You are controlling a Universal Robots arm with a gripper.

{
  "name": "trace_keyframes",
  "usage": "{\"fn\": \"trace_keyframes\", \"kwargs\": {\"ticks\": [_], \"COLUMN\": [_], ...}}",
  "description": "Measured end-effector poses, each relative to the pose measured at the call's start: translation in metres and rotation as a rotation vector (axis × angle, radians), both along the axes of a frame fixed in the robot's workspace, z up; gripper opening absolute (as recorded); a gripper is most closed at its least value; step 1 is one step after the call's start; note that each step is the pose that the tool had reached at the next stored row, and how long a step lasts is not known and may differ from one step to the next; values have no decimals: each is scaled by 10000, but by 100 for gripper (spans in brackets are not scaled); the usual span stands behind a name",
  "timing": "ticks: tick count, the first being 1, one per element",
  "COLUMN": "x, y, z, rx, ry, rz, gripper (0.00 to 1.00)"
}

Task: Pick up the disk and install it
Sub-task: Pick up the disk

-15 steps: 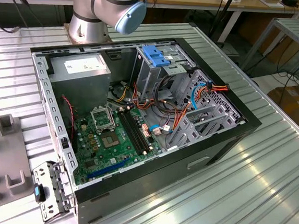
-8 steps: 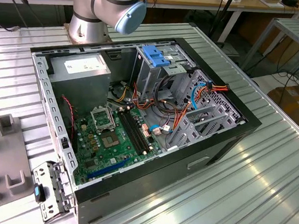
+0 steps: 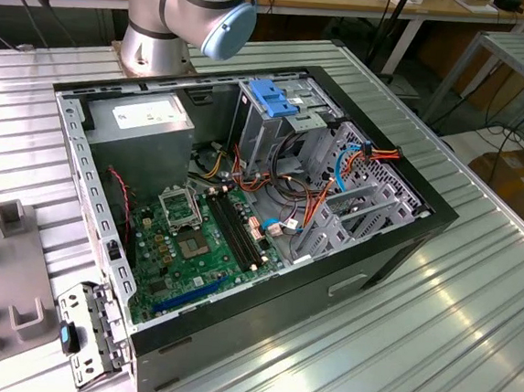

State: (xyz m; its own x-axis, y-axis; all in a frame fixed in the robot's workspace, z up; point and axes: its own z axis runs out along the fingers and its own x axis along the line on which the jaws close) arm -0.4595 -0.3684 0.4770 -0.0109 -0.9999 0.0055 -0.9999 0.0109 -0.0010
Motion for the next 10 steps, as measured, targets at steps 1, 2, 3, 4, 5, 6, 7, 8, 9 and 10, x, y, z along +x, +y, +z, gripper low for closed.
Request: {"fn": "trace_keyframes", "kwargs": {"ticks": [1, 2, 3, 4, 5, 6, 7, 8, 9, 10], "x": [0, 0, 1, 1, 1, 1, 1, 1, 1, 0], "y": [0, 0, 0, 0, 0, 0, 0, 0, 0, 0], "z": [16, 40, 65, 85, 102, 115, 134, 146, 158, 178], "rx": [0, 0, 0, 0, 0, -1, -1, 0, 0, 0], "ry": [1, 0, 1, 1, 1, 2, 3, 2, 1, 1], "rz": [0, 0, -1, -1, -2, -1, -2, -2, -2, -2], "gripper": [37, 37, 37, 37, 37, 37, 37, 37, 37, 37]}}
